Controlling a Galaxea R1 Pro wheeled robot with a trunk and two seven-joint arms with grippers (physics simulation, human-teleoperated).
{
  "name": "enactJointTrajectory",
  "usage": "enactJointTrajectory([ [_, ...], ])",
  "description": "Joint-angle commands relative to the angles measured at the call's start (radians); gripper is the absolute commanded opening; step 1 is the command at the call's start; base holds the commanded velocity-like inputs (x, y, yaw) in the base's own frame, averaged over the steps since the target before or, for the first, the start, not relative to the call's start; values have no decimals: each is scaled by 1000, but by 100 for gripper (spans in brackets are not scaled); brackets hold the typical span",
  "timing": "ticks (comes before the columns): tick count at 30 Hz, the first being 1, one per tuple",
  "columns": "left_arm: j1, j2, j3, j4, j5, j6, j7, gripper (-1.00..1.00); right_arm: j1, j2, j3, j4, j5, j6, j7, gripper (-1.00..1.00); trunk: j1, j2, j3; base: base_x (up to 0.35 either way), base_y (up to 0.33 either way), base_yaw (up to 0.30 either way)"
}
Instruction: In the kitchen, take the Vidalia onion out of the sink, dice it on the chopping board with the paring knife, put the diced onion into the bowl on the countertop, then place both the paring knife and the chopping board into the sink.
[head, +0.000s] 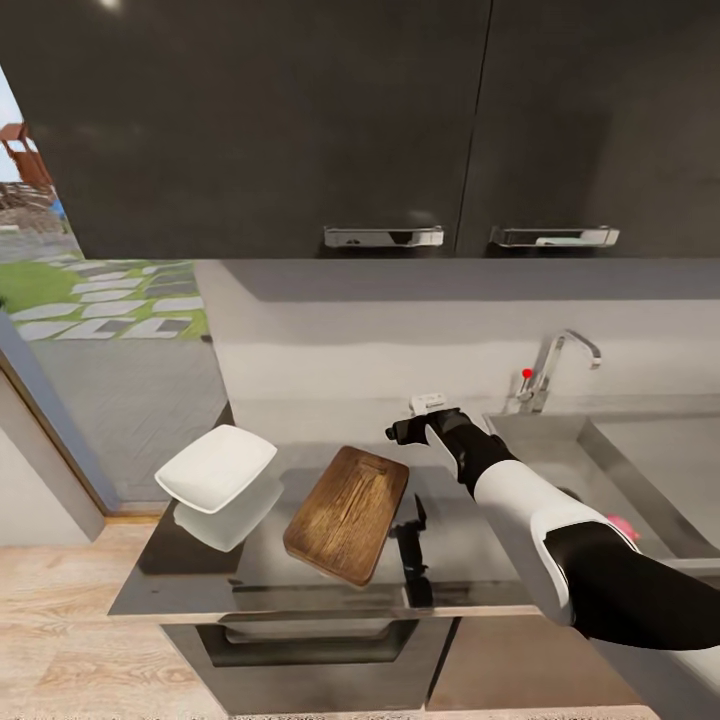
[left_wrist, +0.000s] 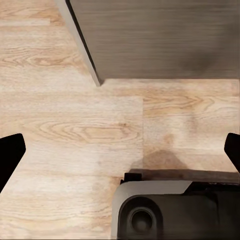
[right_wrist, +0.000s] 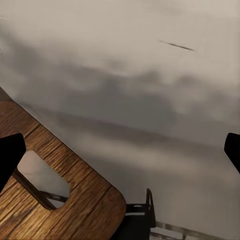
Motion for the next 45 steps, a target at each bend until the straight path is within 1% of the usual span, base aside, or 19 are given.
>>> enactJointTrajectory([
  [1, 0, 0, 1, 0, 2, -1, 0, 100, -1, 0, 5, -1, 1, 5, 2, 100, 1, -2, -3, 0, 0, 0],
  [9, 0, 0, 1, 6, 2, -1, 0, 100, 0, 0, 5, 0, 1, 5, 2, 100, 1, -2, -16, 11, 0, 0],
  [17, 0, 0, 1, 16, 2, -1, -1, 100, 0, 10, 5, 14, 1, 5, 2, 100, 1, -2, -29, 57, 0, 0],
  [41, 0, 0, 2, 19, 2, -1, -1, 100, 0, 12, 5, 17, 2, 5, 3, 100, 1, -2, -67, 1, 0, 0],
  [45, 0, 0, 2, 19, 3, -1, -1, 100, 0, 13, 5, 17, 2, 5, 18, 100, 1, -2, -74, 0, 0, 0],
])
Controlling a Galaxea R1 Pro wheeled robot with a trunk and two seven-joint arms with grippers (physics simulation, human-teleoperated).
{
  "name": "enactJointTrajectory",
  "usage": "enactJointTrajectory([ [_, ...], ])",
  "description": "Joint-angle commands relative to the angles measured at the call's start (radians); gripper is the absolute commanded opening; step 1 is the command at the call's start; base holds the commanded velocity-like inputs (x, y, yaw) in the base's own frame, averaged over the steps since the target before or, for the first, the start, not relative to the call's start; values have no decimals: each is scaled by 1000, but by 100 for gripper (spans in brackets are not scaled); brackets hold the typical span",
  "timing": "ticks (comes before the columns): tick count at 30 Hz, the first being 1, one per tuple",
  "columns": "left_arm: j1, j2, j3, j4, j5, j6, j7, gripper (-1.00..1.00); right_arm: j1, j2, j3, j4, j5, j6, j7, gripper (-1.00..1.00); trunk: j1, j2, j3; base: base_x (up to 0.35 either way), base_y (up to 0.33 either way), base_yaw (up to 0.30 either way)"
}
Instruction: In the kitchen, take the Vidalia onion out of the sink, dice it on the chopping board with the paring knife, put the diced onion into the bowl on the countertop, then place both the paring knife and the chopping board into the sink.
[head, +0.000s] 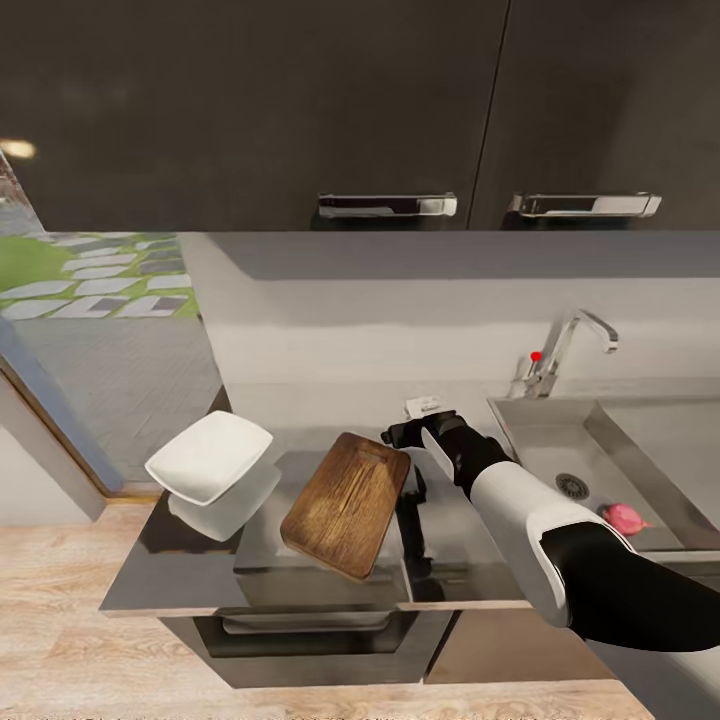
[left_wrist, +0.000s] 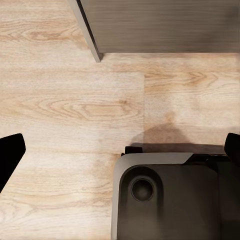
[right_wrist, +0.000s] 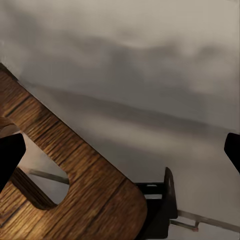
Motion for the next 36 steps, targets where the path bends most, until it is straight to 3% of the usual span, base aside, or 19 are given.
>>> enactJointTrajectory([
  [1, 1, 0, 1, -2, 2, -1, 0, 100, -1, 0, 4, -1, 1, 5, 6, 100, 1, -2, -3, 0, 0, 0],
  [36, 1, -2, 0, 5, 2, -1, 0, 100, -1, -1, 5, 0, 3, 5, 34, 100, 1, -2, -59, 0, 0, 0],
])
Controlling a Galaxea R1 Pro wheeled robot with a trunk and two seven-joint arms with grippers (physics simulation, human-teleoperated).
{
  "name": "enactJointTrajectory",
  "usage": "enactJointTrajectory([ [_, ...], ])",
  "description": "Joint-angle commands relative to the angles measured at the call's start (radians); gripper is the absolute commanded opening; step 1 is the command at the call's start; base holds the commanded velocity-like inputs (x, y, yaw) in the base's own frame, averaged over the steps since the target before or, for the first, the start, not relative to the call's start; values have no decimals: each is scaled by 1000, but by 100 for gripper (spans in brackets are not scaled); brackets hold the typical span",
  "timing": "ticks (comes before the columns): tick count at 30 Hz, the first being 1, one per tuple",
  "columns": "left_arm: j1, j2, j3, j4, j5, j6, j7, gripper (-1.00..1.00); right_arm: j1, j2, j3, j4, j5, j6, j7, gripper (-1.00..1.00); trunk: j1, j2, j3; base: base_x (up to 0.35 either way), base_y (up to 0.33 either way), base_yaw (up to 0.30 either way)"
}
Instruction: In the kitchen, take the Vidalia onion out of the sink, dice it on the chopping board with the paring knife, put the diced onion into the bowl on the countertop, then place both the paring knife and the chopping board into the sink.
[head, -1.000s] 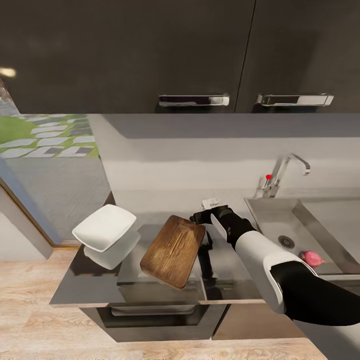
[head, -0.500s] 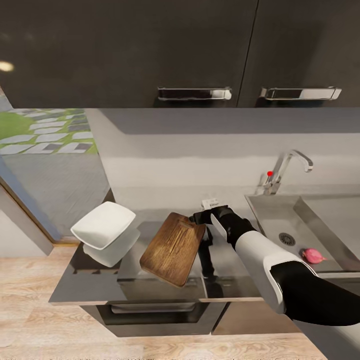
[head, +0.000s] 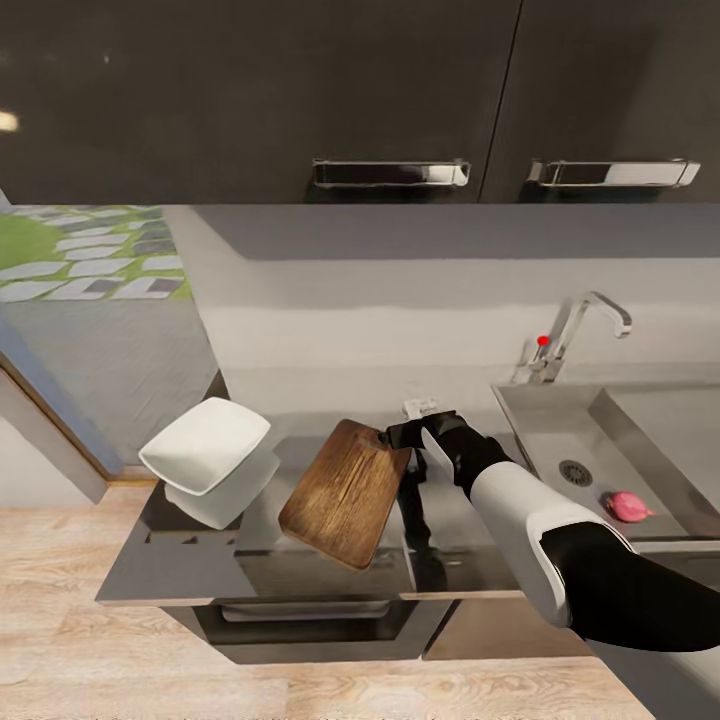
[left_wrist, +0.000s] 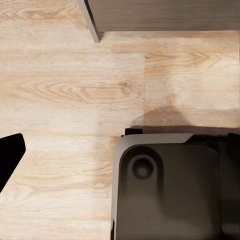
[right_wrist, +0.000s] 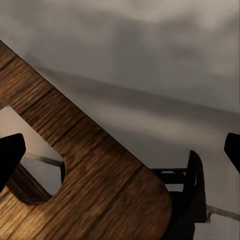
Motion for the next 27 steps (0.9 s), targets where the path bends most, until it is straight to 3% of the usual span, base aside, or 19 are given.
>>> enactJointTrajectory([
  [1, 1, 0, 1, -1, 2, -1, 0, 100, -1, 0, 4, -1, 1, 5, 2, 100, 1, -2, -3, 0, 0, 0],
  [27, 1, 0, 1, 1, 2, -1, 0, 100, -1, 3, 5, -1, 1, 5, 20, 100, 1, -2, -33, 0, 0, 0],
])
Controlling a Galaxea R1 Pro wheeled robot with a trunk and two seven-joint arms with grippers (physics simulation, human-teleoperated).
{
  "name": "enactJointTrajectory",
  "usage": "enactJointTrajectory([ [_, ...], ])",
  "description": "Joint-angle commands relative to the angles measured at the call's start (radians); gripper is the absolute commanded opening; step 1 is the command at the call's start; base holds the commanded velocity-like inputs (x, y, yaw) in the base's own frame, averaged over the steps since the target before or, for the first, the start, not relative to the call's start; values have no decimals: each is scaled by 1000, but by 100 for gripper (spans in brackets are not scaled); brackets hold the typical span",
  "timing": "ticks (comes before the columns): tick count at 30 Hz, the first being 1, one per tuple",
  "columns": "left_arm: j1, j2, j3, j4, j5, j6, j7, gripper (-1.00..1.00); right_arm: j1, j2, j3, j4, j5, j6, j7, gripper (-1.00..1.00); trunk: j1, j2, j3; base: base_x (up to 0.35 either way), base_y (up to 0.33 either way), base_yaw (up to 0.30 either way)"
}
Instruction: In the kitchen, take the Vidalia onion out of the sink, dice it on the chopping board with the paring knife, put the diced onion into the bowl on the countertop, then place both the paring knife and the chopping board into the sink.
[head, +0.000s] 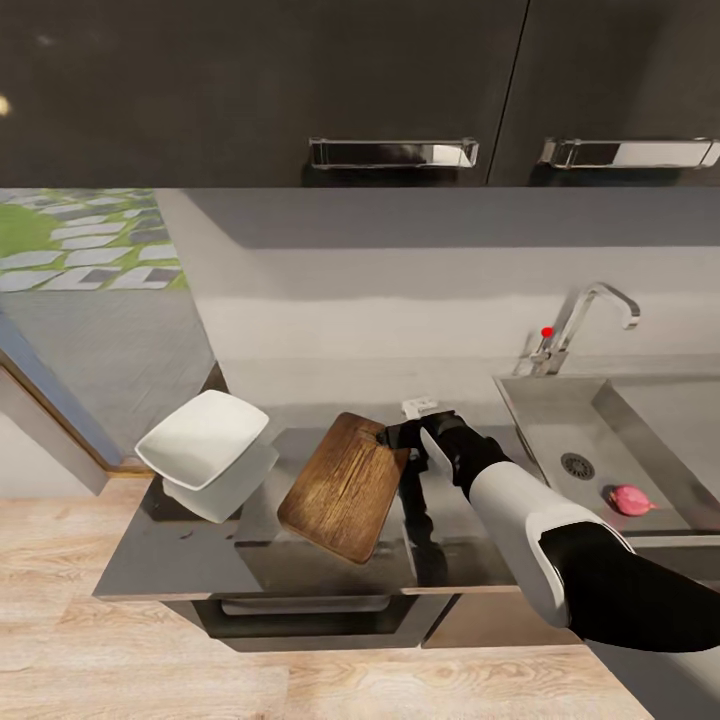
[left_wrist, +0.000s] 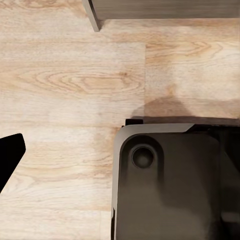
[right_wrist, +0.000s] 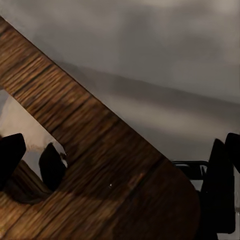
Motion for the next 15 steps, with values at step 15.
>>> enactJointTrajectory([
  [15, 1, 0, 1, -2, 2, -1, 0, 100, -1, 3, 4, 22, 45, 5, 19, 100, 1, -2, -2, 0, 0, 0],
])
